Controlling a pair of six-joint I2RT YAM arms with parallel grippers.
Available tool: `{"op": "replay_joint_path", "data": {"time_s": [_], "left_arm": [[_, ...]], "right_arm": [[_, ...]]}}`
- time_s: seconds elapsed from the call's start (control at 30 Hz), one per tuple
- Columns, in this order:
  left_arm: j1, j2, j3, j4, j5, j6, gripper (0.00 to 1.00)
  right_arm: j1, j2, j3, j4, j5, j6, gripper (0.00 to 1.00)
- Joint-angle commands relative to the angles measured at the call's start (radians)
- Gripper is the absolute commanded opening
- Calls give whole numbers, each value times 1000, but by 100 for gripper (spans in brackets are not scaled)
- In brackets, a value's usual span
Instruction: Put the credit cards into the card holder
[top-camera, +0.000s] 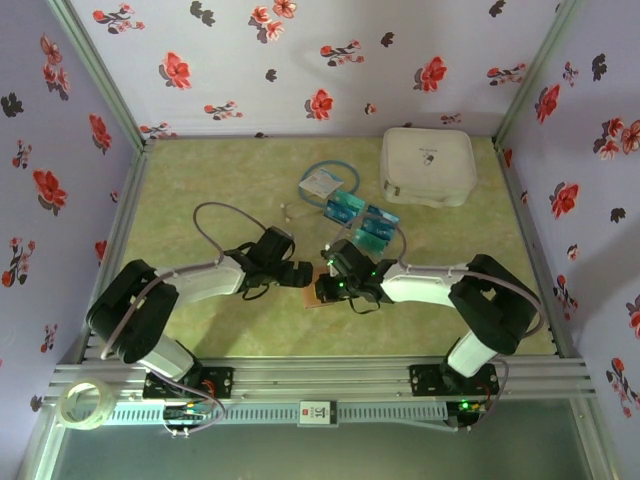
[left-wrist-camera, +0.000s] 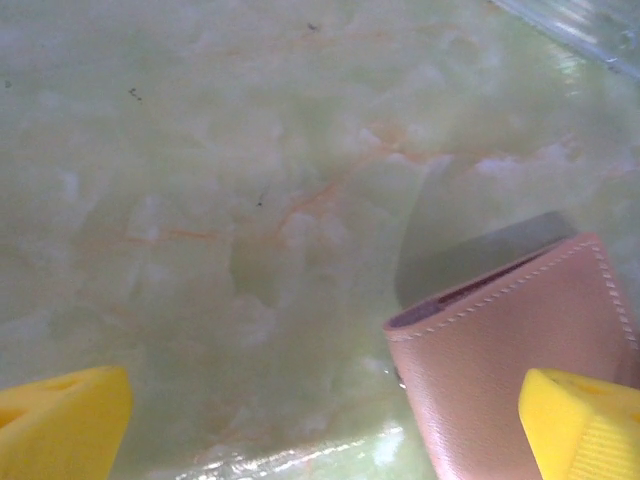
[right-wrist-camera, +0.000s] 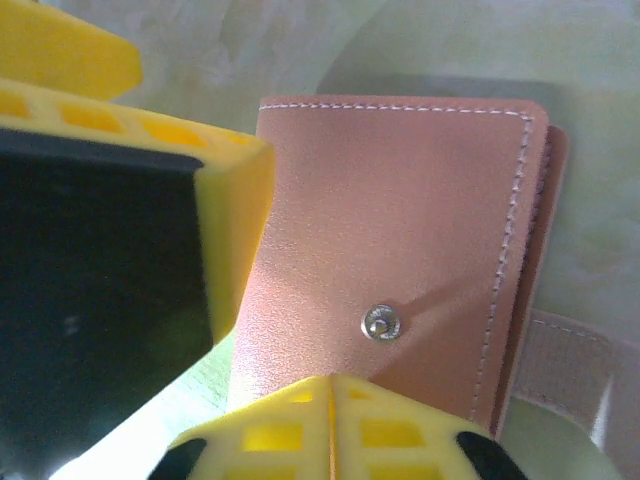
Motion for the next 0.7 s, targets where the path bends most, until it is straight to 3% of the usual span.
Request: {"op": "replay_joint_path", "data": {"time_s": [0.0,0.13,0.23,0.37,0.53,0.67], "left_arm": [[-10,32,-24,-3,-64,19,100],[-12,52,-27,-15,-97,19,100],[-16,54,-33,-15,-113,17,100],[-20,57,-33,-22,-136,18,100],[-28,64,-30,-37,-169,21,100],[-35,72,-28,-43,-194,22,100]], "right_arm": [[-25,-79,10,-72,11,-12,31],[-54,-151,44,-181,57,-65,59],[-64,-194,78,-263,131,-105,99],[-67,-221,125,-347,238,-123,99],[-99,-184,140,-349,169,-126,99],[-109,-133,147,-372,168,-130,80]]}}
